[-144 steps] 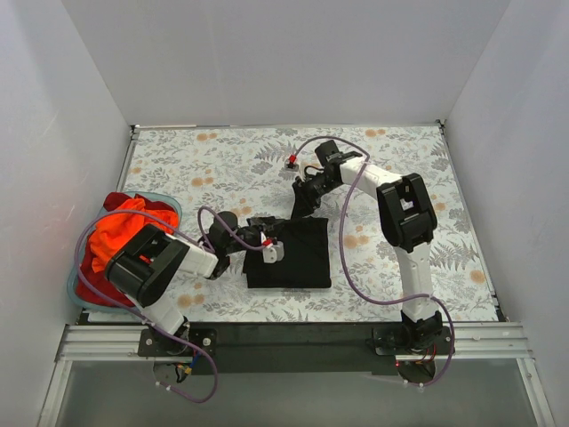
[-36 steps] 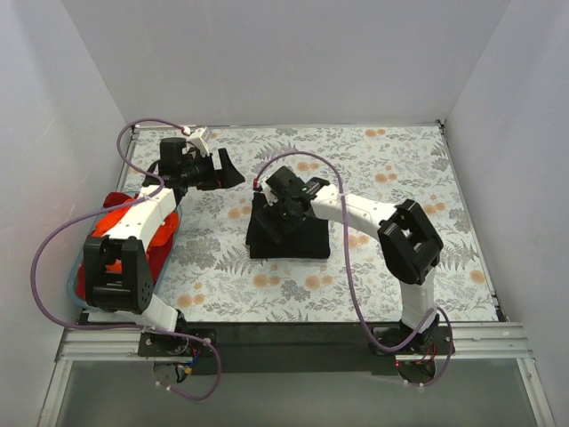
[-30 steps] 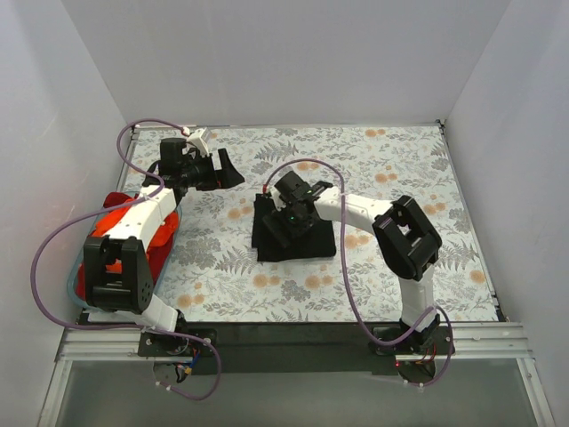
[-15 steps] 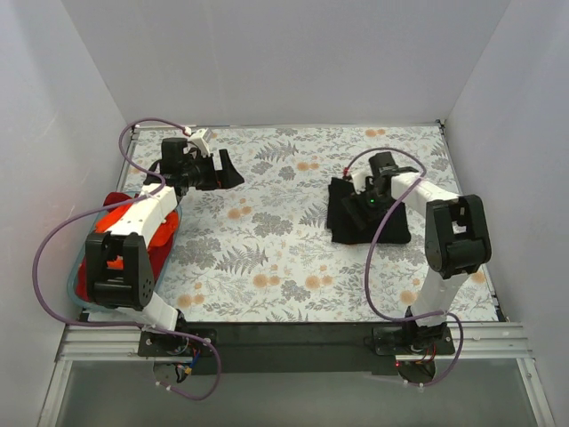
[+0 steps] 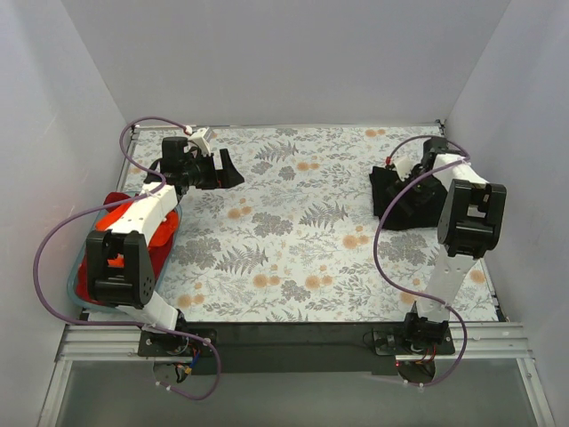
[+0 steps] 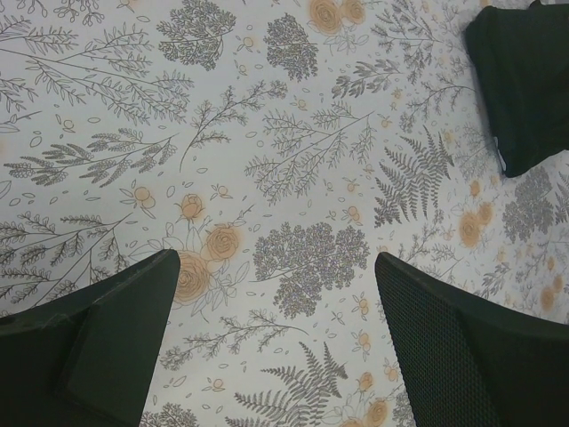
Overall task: Fold and stack the t-shirts
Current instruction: Neatly place the folded tshirt to the corner
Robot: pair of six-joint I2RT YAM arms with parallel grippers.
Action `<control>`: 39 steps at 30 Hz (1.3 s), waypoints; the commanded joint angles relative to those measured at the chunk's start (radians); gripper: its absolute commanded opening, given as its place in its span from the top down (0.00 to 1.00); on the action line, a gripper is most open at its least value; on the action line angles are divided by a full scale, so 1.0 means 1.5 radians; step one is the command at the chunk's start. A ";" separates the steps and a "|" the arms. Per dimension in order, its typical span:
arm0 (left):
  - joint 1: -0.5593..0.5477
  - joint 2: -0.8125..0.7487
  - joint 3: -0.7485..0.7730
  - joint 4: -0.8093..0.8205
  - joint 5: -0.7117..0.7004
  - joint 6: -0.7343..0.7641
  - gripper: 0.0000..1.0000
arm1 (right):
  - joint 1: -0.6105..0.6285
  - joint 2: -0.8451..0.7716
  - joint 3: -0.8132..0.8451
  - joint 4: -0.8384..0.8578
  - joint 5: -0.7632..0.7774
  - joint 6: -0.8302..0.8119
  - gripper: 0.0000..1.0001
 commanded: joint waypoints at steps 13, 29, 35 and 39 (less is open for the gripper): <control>0.005 -0.050 0.016 0.011 0.012 -0.006 0.08 | 0.001 -0.200 0.028 -0.111 0.024 0.239 0.02; 0.012 -0.076 -0.011 0.008 0.017 -0.014 0.08 | 0.002 -0.232 -0.291 0.107 0.089 0.416 0.02; 0.015 -0.068 0.000 0.005 0.014 -0.027 0.08 | 0.004 -0.149 -0.268 0.173 0.092 0.456 0.02; 0.017 -0.067 0.006 -0.002 0.019 -0.032 0.08 | 0.004 -0.103 -0.225 0.199 0.105 0.466 0.02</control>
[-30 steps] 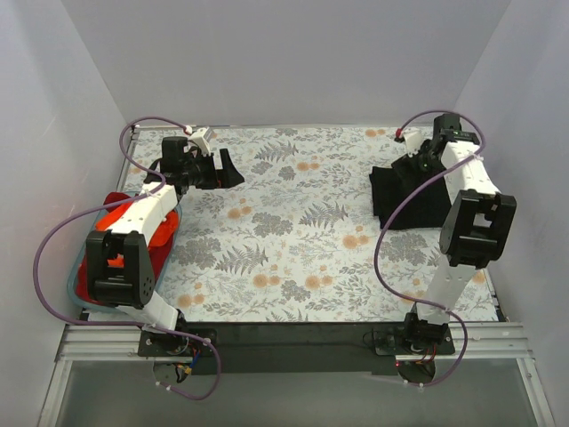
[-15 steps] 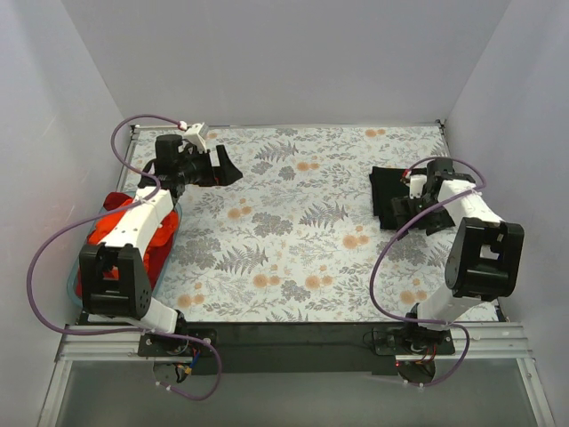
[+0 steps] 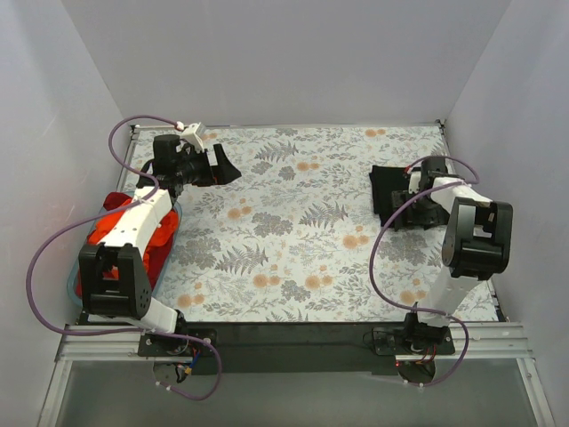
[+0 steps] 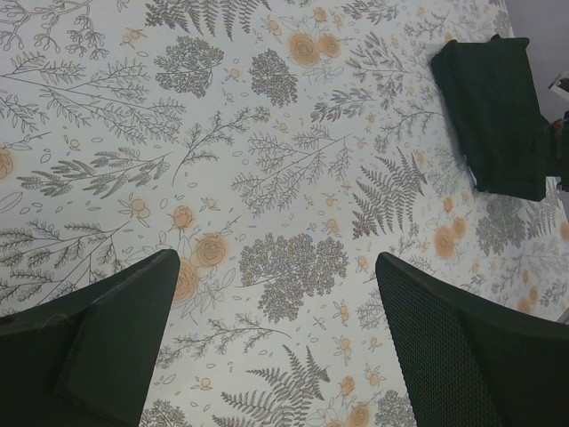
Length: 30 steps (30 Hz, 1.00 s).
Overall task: Fold and stack the t-shirts
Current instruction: Neatly place the folded tshirt to the corner
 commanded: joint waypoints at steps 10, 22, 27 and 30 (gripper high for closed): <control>0.008 0.006 0.023 -0.020 0.002 -0.001 0.07 | -0.002 0.202 0.198 0.095 -0.010 0.062 0.01; 0.009 0.016 0.039 -0.046 0.002 0.017 0.07 | -0.040 0.296 0.334 0.084 -0.020 -0.090 0.02; 0.009 0.029 0.041 -0.044 0.010 0.004 0.07 | -0.041 0.332 0.402 0.067 -0.025 -0.092 0.02; 0.009 0.034 0.044 -0.044 0.013 0.003 0.07 | -0.040 0.344 0.423 0.063 -0.039 -0.079 0.02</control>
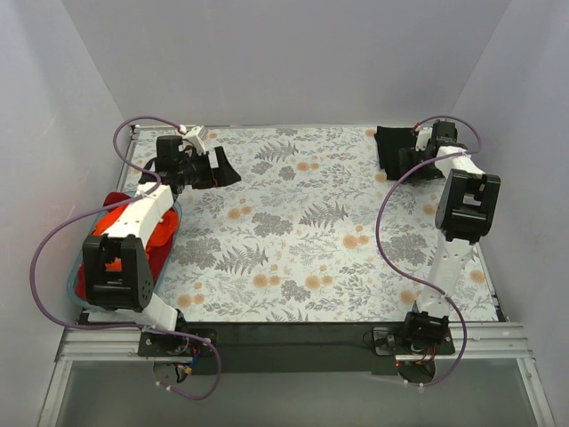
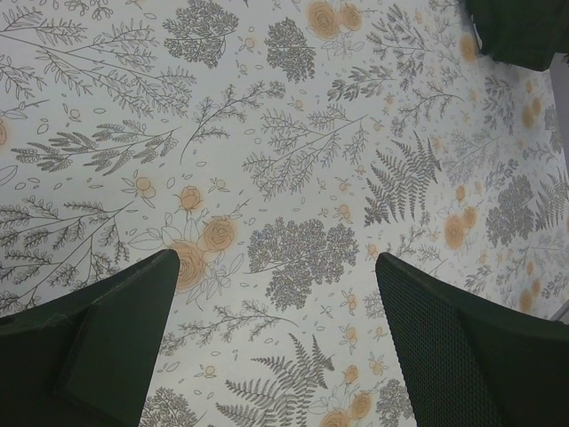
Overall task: Fold and stack the t-shirts
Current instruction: Neatly place the folded tshirt to the corner, then reset both grippers
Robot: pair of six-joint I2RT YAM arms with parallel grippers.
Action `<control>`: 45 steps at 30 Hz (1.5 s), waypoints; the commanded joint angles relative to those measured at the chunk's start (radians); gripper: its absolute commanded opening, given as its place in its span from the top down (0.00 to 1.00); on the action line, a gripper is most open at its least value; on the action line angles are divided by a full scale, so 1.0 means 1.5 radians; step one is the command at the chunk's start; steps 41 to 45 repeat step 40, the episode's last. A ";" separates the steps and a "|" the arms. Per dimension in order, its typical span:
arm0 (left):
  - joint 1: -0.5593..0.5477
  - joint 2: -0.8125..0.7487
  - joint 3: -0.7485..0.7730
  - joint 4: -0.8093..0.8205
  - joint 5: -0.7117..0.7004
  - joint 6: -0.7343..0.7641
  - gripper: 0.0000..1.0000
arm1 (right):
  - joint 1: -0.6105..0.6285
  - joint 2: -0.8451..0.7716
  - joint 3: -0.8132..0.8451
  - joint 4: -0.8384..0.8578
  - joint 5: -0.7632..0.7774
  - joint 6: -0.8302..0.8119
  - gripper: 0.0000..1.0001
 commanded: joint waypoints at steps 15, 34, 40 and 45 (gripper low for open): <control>0.003 0.074 0.173 -0.111 0.045 0.042 0.07 | 0.000 -0.185 -0.028 -0.089 -0.065 -0.046 0.02; 0.004 -0.046 -0.002 -0.154 -0.039 0.083 0.07 | 0.192 -0.593 -0.453 -0.131 -0.253 0.007 0.02; 0.004 -0.126 -0.068 -0.130 -0.057 0.070 0.07 | 0.213 -0.626 -0.477 -0.112 -0.235 0.014 0.02; 0.004 -0.126 -0.068 -0.130 -0.057 0.070 0.07 | 0.213 -0.626 -0.477 -0.112 -0.235 0.014 0.02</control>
